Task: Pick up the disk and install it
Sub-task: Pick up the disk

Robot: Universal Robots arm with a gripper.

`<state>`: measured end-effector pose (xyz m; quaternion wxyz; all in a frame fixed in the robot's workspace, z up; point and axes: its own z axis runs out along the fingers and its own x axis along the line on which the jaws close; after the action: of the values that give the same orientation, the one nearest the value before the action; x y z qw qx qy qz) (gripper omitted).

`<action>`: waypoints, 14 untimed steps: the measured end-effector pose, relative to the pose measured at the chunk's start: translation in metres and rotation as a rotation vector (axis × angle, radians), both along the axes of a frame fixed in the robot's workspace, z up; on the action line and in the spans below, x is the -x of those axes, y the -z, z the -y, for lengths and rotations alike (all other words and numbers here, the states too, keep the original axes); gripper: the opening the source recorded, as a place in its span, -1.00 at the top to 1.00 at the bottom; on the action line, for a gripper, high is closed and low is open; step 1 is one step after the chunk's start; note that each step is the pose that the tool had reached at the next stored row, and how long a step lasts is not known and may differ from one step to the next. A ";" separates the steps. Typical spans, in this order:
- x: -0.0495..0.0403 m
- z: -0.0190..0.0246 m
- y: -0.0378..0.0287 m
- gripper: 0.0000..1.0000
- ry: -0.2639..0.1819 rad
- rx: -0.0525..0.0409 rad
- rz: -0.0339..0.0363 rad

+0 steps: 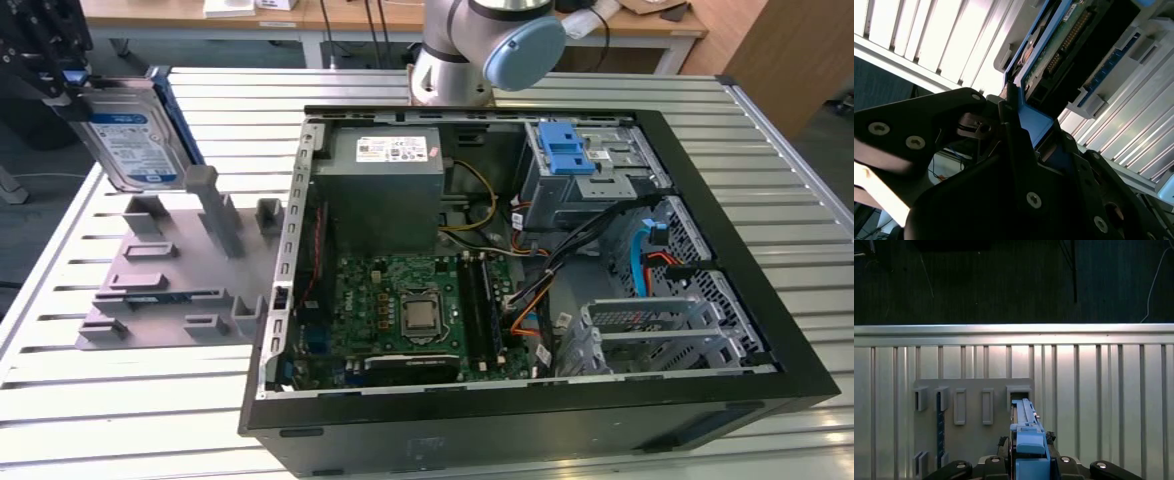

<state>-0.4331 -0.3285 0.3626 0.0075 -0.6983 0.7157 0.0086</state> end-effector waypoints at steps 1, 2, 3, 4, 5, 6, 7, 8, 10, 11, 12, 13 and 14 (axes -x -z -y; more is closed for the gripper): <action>0.0000 0.0000 -0.0013 0.27 0.000 0.0001 0.0001; 0.0000 0.0000 -0.0025 0.27 0.000 0.0001 0.0001; 0.0000 0.0000 -0.0039 0.27 0.000 0.0001 0.0000; 0.0000 0.0000 -0.0051 0.27 0.000 0.0000 0.0001; 0.0000 0.0000 -0.0054 0.27 0.000 -0.0001 0.0002; 0.0000 0.0000 -0.0054 0.27 -0.003 -0.0001 0.0003; 0.0000 0.0000 -0.0054 0.27 -0.006 -0.0001 0.0004; 0.0000 0.0000 -0.0055 0.27 -0.010 0.0000 0.0003; 0.0000 0.0000 -0.0063 0.27 -0.010 0.0000 -0.0002; 0.0000 0.0000 -0.0071 0.27 -0.010 0.0000 -0.0002; 0.0000 -0.0001 -0.0080 0.27 -0.010 -0.0001 -0.0001; 0.0000 0.0000 -0.0090 0.27 -0.010 -0.0002 0.0000; 0.0000 0.0000 -0.0101 0.27 -0.010 -0.0002 0.0001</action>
<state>-0.4331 -0.3284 0.3727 0.0075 -0.7020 0.7121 0.0086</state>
